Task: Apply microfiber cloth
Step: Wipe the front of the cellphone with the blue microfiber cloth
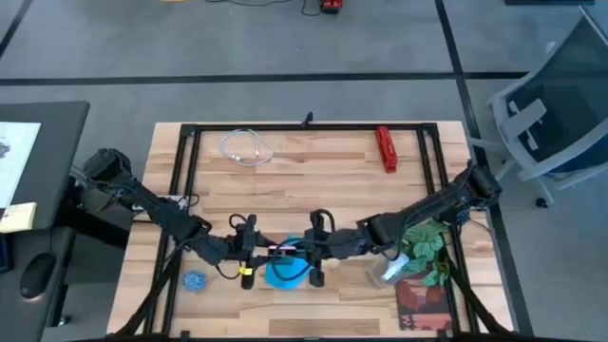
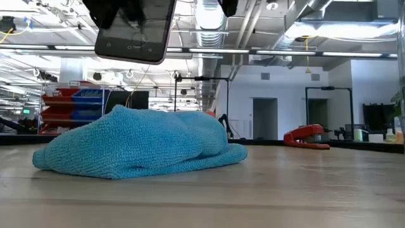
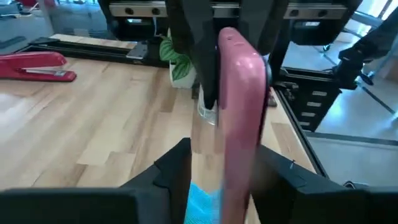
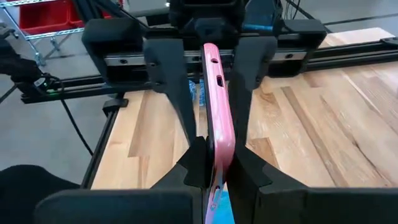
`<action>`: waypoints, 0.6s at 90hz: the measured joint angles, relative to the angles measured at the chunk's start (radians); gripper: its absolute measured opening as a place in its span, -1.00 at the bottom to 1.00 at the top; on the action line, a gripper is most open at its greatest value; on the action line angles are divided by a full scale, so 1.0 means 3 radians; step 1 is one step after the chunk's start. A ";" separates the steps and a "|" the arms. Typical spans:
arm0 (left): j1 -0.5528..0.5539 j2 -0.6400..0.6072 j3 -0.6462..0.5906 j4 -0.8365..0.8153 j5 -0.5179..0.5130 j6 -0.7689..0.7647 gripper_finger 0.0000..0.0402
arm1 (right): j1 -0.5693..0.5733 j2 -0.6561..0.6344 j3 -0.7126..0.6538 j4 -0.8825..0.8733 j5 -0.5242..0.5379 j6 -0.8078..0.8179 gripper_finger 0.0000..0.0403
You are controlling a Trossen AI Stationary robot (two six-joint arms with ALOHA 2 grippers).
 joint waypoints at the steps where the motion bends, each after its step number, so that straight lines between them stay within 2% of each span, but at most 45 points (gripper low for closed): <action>1: 0.0000 0.0000 0.0000 0.0000 0.0000 -0.0003 -0.57 | 0.0000 0.0000 0.0000 0.0000 0.0000 0.0000 -0.90; 14: 0.0000 0.0000 0.0000 -0.0003 0.0000 -0.0011 -0.91 | -0.0001 0.0000 0.0000 -0.0003 -0.0011 -0.0001 -0.90; 27: 0.0000 0.0001 0.0000 0.0001 -0.0013 -0.0021 -0.96 | -0.0003 0.0000 0.0001 -0.0006 0.0028 -0.0006 -0.87; 40: 0.0000 0.0003 -0.0021 -0.0027 -0.0135 -0.0069 -0.97 | -0.0005 -0.0009 0.0004 -0.0043 0.0054 -0.0121 -0.64; 54: -0.0006 -0.0065 -0.0266 -0.0031 -0.0269 -0.0340 -0.98 | -0.0013 -0.0121 0.0009 -0.0506 0.0054 -0.0060 -0.28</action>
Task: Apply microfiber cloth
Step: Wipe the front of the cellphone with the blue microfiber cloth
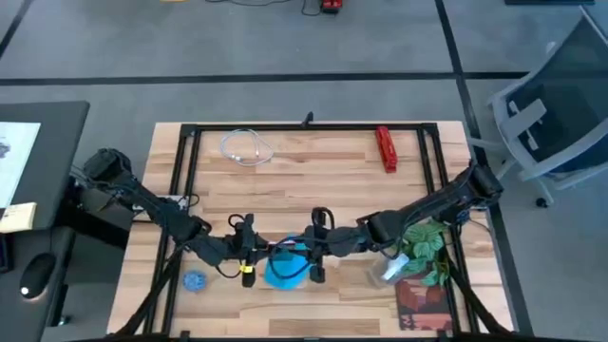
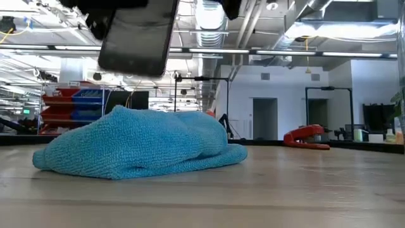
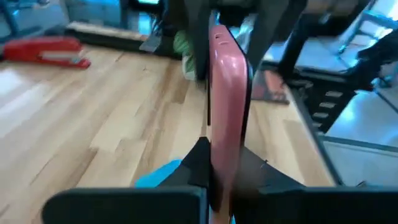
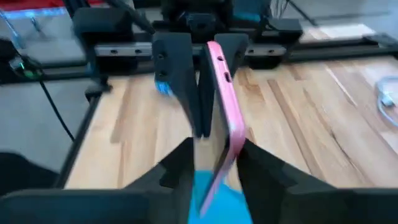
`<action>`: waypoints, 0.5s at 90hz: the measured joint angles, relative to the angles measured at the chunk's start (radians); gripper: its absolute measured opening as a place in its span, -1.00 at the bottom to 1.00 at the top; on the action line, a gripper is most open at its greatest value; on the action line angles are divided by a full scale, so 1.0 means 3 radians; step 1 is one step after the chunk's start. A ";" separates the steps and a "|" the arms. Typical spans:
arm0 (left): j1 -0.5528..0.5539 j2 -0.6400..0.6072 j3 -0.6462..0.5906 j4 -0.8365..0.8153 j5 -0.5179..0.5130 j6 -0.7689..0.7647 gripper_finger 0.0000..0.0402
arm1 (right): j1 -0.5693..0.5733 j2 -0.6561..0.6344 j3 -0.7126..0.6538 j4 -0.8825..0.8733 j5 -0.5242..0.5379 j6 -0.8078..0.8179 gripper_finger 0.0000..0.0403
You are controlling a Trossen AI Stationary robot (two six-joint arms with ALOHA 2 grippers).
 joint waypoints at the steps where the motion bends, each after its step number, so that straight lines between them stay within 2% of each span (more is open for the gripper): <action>1: 0.0000 -0.0013 -0.0021 -0.0001 -0.0011 -0.0023 -0.98 | 0.0000 -0.0003 0.0001 -0.0028 -0.0004 0.0015 -0.25; 11: 0.0001 -0.0230 -0.0290 0.0006 -0.0193 -0.0245 -0.98 | 0.0024 0.0038 0.0001 -0.0292 -0.0108 0.0129 0.02; 20: 0.0002 -0.0518 -0.0521 0.0021 -0.0284 -0.0384 -0.98 | 0.0033 0.0215 0.0001 -0.0259 -0.0309 0.0098 0.18; 33: -0.0012 -0.0885 -0.0770 0.0040 -0.0306 -0.0512 -0.98 | 0.0034 0.0591 0.0127 -0.0163 -0.0482 -0.0245 0.23; 45: -0.0047 -0.1041 -0.0921 0.0043 -0.0321 -0.0611 -0.98 | 0.0026 0.0928 0.0374 -0.0199 -0.0571 -0.0619 0.23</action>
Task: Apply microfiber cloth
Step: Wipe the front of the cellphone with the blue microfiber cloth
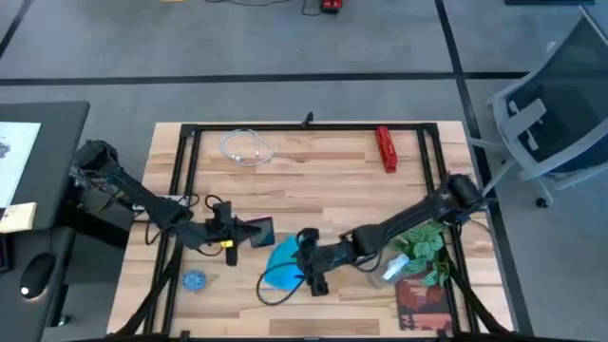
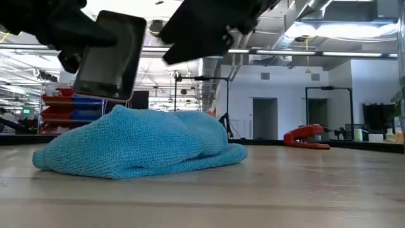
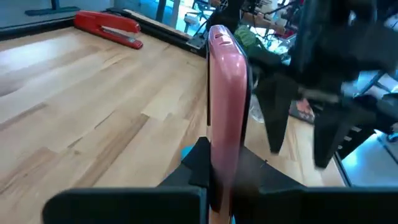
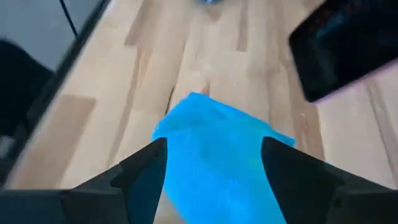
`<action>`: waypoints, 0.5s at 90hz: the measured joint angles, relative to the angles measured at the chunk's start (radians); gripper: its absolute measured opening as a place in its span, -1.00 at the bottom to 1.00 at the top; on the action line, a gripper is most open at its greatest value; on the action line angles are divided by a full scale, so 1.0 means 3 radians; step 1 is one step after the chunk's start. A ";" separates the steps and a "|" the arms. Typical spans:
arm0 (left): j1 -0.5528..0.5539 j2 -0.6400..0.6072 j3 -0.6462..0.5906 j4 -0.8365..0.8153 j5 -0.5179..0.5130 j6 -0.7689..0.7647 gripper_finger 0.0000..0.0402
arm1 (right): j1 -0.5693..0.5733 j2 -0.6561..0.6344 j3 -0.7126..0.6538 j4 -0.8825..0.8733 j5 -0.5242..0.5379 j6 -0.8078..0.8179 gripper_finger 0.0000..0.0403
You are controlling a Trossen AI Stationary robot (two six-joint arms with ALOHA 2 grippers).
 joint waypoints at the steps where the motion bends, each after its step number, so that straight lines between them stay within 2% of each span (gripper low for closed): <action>1: 0.0000 -0.0006 -0.0012 0.0002 0.0000 -0.0009 -0.98 | -0.0003 0.0026 0.0024 -0.0013 -0.0012 -0.0022 0.23; 19: -0.0003 0.0033 -0.0123 -0.0028 0.0005 -0.0211 -0.96 | -0.0091 0.0402 0.0430 -0.0443 -0.0375 -0.0364 0.23; 33: -0.0003 0.0075 -0.0126 -0.0037 0.0014 -0.0231 -0.96 | -0.0156 0.0626 0.0512 -0.0631 -0.0510 -0.0564 0.20; 40: -0.0003 0.0073 -0.0126 -0.0025 0.0014 -0.0231 -0.96 | -0.0179 0.0722 0.0519 -0.0560 -0.0508 -0.0572 0.10; 45: -0.0003 0.0073 -0.0126 -0.0033 0.0014 -0.0231 -0.96 | -0.0194 0.0765 0.0519 -0.0541 -0.0518 -0.0460 -0.06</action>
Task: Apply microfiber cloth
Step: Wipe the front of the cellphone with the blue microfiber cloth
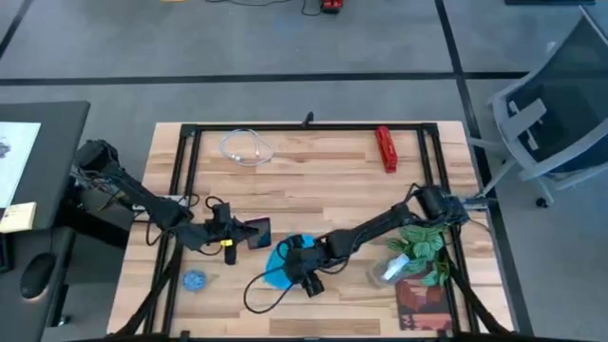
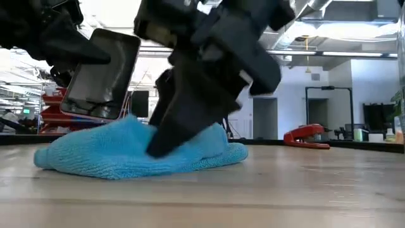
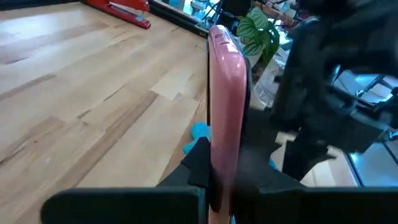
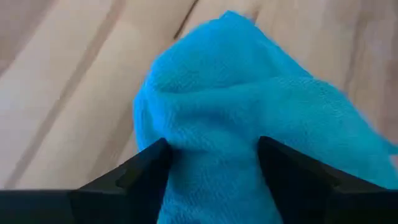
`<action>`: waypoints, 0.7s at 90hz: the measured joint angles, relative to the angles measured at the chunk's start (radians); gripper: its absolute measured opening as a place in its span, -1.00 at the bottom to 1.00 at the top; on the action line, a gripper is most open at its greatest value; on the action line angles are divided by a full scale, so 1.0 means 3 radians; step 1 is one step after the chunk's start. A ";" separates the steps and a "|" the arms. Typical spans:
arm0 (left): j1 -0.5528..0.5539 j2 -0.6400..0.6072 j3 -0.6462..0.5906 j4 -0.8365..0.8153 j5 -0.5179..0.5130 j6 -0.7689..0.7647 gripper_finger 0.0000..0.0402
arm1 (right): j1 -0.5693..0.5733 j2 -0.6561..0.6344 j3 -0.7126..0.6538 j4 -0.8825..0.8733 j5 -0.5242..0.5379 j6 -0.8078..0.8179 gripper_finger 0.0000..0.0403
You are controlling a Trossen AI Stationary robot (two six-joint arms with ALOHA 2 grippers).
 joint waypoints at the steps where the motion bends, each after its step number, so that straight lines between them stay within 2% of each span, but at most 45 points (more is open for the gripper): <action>1: 0.0000 0.0001 0.0000 0.0000 0.0001 0.0000 -0.96 | 0.0000 0.0004 0.0001 0.0005 0.0001 0.0024 -0.10; 12: -0.0004 0.0000 0.0000 0.0002 0.0028 -0.0001 -0.95 | -0.0004 0.0044 0.0003 0.0094 0.0012 0.0341 -0.75; 17: -0.0004 0.0000 0.0000 0.0001 0.0033 -0.0015 -0.95 | 0.0017 0.0045 0.0002 0.0150 0.0037 0.0428 -0.90; 30: -0.0011 0.0001 0.0001 0.0019 0.0030 -0.0065 -0.95 | 0.0122 -0.0123 -0.0013 0.0156 0.0610 0.0633 -0.96; 43: -0.0050 0.0001 0.0001 0.0088 0.0017 -0.0101 -0.95 | 0.0304 -0.0456 -0.0005 0.0179 0.1750 0.0594 -0.98; 55: -0.0072 0.0042 0.0001 0.0270 -0.0060 -0.0089 -0.95 | 0.0459 -0.0613 -0.0010 0.0382 0.2539 0.0159 -0.99; 63: -0.0072 0.0138 0.0001 0.0503 -0.0065 -0.0030 -0.95 | 0.0510 -0.0654 -0.0007 0.0684 0.2817 -0.0261 -0.99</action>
